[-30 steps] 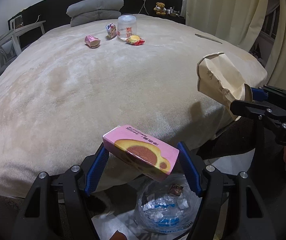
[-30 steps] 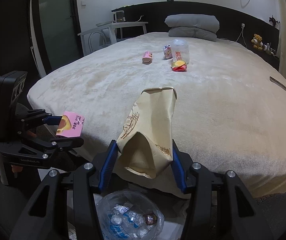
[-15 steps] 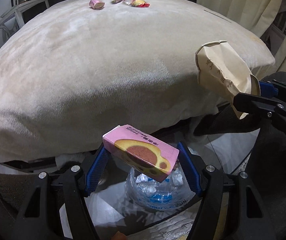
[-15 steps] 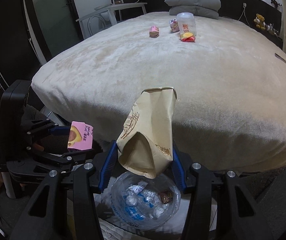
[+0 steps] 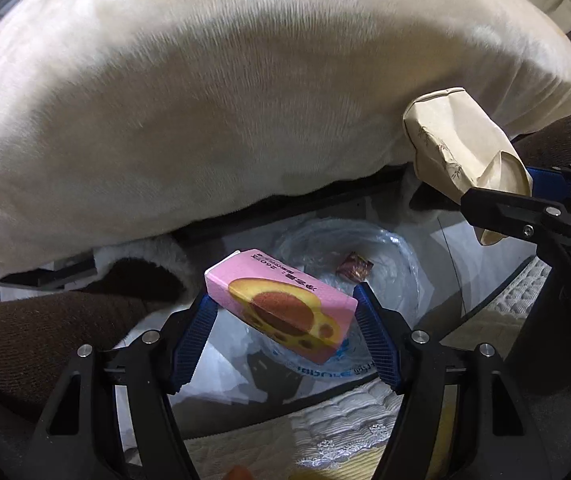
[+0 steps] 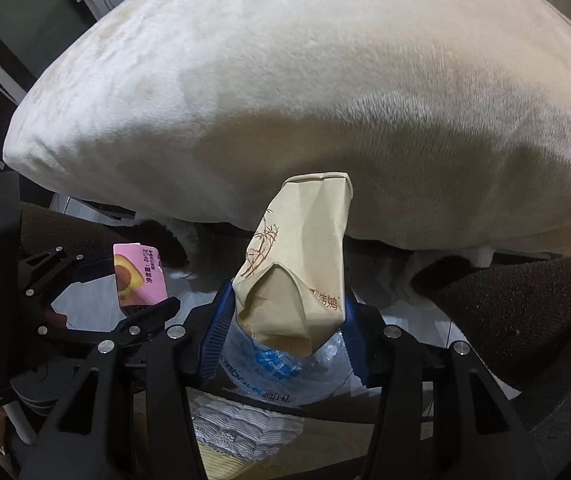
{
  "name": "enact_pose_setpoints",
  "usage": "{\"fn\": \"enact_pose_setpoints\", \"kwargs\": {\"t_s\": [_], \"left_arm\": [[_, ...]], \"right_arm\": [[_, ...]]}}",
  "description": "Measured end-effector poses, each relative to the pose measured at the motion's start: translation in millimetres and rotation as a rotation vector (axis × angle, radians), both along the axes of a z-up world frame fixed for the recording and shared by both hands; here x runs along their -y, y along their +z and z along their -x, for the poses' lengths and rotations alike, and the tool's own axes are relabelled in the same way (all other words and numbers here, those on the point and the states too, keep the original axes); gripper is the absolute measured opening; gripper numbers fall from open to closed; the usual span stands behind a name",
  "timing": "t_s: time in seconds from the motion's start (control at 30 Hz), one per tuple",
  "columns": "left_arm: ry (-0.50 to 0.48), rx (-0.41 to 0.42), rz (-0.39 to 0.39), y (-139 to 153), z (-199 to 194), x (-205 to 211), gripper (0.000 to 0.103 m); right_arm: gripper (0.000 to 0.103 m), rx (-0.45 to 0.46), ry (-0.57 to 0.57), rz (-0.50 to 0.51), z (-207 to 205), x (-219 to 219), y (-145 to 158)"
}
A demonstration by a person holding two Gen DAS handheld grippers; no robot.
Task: Collect trash
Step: 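Lift both held items off the bed and carry them down to the clear bag, then open the left tool over the bag while the right tool releases the paper bag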
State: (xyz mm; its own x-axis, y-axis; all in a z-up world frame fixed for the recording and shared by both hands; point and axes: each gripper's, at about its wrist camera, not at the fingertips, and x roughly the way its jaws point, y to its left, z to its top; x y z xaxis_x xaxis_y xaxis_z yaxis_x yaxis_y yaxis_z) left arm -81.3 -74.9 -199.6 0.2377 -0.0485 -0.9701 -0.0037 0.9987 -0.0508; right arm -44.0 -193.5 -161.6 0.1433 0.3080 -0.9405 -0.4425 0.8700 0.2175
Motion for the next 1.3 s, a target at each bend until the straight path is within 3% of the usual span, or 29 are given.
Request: {"fn": "enact_pose_setpoints", "kwargs": {"t_s": [0.4, 0.8, 1.3], "left_arm": [[-0.005, -0.227, 0.015, -64, -22, 7, 0.069], [-0.059, -0.44, 0.004, -137, -32, 19, 0.069], [-0.085, -0.581, 0.041, -188, -38, 18, 0.07]], "right_arm": [[0.051, -0.235, -0.086, 0.175, -14, -8, -82], [0.051, -0.454, -0.143, 0.281, -25, -6, -154], [0.052, -0.595, -0.154, 0.336, -36, -5, -211]]}}
